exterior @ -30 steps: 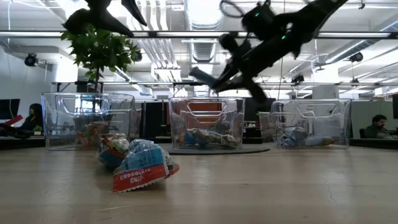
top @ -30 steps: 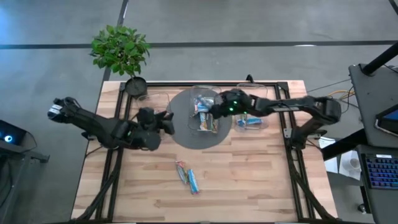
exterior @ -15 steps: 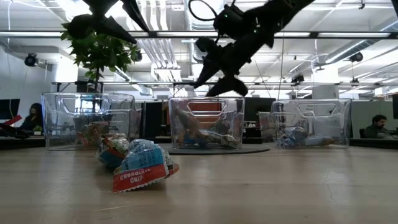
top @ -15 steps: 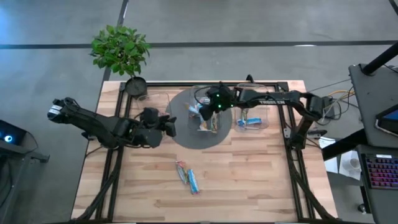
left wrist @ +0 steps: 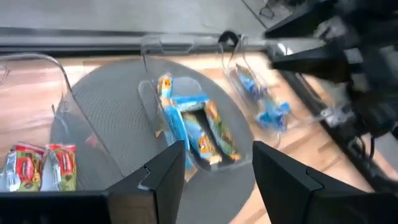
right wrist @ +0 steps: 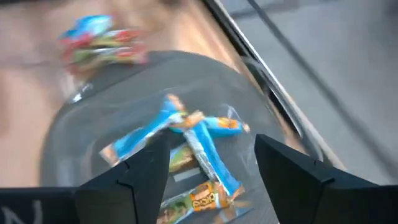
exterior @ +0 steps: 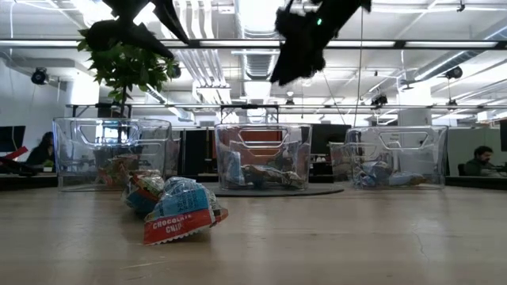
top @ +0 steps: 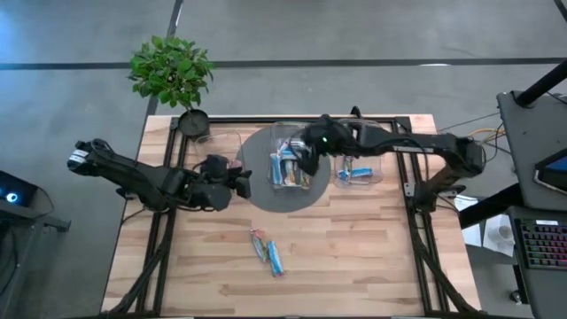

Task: Pick and place Granola Bars by type
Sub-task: Put the red granola bar into the left transparent bin

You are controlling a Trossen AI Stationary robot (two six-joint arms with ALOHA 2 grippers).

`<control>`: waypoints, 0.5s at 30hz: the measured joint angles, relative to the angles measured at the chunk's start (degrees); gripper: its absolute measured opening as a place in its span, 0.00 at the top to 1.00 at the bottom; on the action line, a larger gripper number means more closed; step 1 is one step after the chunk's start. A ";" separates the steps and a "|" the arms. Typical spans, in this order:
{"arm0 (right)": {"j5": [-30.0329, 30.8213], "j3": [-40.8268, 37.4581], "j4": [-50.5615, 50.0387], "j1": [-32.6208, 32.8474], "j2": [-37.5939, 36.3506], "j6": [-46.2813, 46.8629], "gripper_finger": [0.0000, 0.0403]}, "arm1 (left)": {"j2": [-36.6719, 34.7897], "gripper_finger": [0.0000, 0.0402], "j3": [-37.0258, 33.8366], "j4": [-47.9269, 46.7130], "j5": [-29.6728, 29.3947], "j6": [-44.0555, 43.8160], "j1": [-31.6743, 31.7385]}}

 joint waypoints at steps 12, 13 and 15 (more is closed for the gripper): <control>-6.28 -0.61 -17.70 11.54 -1.32 -3.86 0.44 | 5.06 0.58 -9.90 13.18 22.32 4.27 -2.61; -6.27 -0.63 -18.46 12.16 -0.98 -3.23 0.44 | 5.73 0.58 -10.64 15.03 24.15 8.67 -3.42; -6.27 -0.70 -19.17 13.32 -0.47 -1.94 0.44 | 7.31 0.58 -11.41 17.29 27.90 18.26 -4.85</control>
